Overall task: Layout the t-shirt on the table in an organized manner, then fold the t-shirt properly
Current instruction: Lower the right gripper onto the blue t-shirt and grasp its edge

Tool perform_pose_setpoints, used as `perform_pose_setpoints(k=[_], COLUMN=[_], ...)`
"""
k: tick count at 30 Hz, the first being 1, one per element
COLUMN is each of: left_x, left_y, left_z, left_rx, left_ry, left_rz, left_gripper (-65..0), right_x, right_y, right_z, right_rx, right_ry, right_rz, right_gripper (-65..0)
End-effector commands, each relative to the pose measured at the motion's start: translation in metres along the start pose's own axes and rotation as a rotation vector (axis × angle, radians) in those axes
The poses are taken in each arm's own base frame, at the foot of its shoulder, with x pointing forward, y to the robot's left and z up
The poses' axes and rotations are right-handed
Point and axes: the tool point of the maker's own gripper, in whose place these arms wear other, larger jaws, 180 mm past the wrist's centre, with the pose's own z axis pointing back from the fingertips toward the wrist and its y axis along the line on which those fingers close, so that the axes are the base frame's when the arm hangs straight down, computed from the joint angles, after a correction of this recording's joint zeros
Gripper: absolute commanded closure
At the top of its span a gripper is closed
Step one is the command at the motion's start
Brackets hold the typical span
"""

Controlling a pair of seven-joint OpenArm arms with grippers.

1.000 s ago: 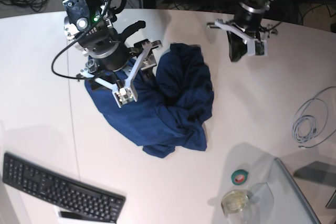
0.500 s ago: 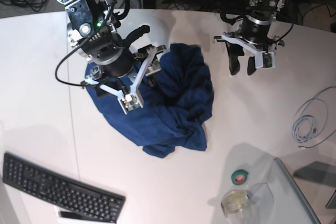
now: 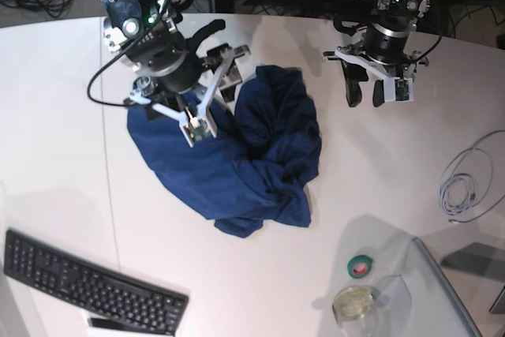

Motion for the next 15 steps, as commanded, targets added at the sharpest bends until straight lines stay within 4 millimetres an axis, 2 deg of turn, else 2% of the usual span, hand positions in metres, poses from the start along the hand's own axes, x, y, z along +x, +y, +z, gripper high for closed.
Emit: perform_pose_setpoints(k=[1,5,15], left_x=[0.01,0.002,-0.009], left_y=[0.0,0.002,0.007], left_z=[0.002,0.005,0.014], left_rx=[-0.003,-0.001,0.0], left_ry=[-0.036,-0.016,0.014], left_rz=[-0.008,-0.011,-0.038], left_gripper=[-26.8,-26.8,-26.7], right_x=[0.012,0.0,-0.006], right_y=[0.0,0.003,0.011], right_z=[0.004,0.005,0.009], right_rx=[0.0,0.007,0.021], right_ry=[-0.046,-0.022,-0.042], right_rz=[0.0,-0.008,-0.028], right_gripper=[-39.2,-39.0,-39.0])
